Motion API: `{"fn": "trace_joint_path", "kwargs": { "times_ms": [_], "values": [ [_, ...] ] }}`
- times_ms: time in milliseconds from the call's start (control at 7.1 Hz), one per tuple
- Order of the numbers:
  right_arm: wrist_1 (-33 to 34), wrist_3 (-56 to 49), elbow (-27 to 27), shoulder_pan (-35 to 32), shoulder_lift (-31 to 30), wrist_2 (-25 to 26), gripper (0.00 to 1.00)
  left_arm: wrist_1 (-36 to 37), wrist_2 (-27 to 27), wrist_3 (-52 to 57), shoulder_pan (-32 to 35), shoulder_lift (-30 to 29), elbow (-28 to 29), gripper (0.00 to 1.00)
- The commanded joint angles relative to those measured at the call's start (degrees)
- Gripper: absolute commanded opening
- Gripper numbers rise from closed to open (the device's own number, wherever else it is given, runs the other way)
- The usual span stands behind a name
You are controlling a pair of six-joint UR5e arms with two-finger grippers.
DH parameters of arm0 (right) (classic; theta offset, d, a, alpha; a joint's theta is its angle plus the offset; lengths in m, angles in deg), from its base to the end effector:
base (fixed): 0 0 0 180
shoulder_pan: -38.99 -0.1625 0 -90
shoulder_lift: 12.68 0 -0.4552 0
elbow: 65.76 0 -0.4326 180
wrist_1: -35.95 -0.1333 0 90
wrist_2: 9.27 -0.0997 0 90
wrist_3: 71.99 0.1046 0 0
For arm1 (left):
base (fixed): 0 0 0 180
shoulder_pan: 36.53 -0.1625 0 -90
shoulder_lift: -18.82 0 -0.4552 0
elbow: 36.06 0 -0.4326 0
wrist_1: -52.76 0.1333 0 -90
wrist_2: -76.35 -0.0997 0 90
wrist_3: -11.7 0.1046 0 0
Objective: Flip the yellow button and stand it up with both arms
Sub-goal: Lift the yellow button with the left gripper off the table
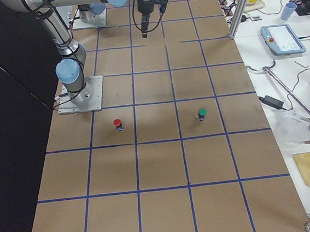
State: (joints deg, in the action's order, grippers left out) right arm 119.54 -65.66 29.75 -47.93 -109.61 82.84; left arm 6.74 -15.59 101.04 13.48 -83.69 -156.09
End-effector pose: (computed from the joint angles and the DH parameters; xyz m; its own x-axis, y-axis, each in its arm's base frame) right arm 0.1041 -0.4741 0.5123 -0.9861 0.1599 0.0460 0.1632 0.9831 0.0824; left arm 0.2345 -0.4815 0.2124 -0.6512 0.7585 -0.0255 0.7577 0.6517 0.0336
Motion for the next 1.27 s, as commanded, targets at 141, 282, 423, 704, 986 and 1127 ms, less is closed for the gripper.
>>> {"fn": "trace_joint_path", "kwargs": {
  "times_ms": [141,282,423,704,986,1127],
  "values": [
    [-0.45,0.17,0.55,0.0,-0.01,-0.27,1.0,-0.04,-0.17,-0.22,0.26,1.69,-0.03,0.1],
    [-0.63,0.17,0.55,0.0,-0.01,-0.27,1.0,-1.52,0.35,-0.74,0.96,3.61,0.06,0.08],
    [-0.19,0.17,0.55,0.0,-0.01,-0.27,1.0,-5.19,1.84,-1.18,2.1,4.85,0.23,0.05],
    [-0.1,0.17,0.55,0.0,0.08,-0.53,1.0,-15.26,8.06,-5.28,9.81,11.33,0.32,0.03],
    [0.08,0.17,0.47,0.0,-0.01,-1.05,1.0,-23.38,23.92,-8.21,15.01,13.65,0.32,0.03],
    [1.56,1.38,-0.14,0.0,0.25,-4.36,1.0,-26.2,30.87,-14.48,17.38,14.09,0.24,0.03]
  ]
}}
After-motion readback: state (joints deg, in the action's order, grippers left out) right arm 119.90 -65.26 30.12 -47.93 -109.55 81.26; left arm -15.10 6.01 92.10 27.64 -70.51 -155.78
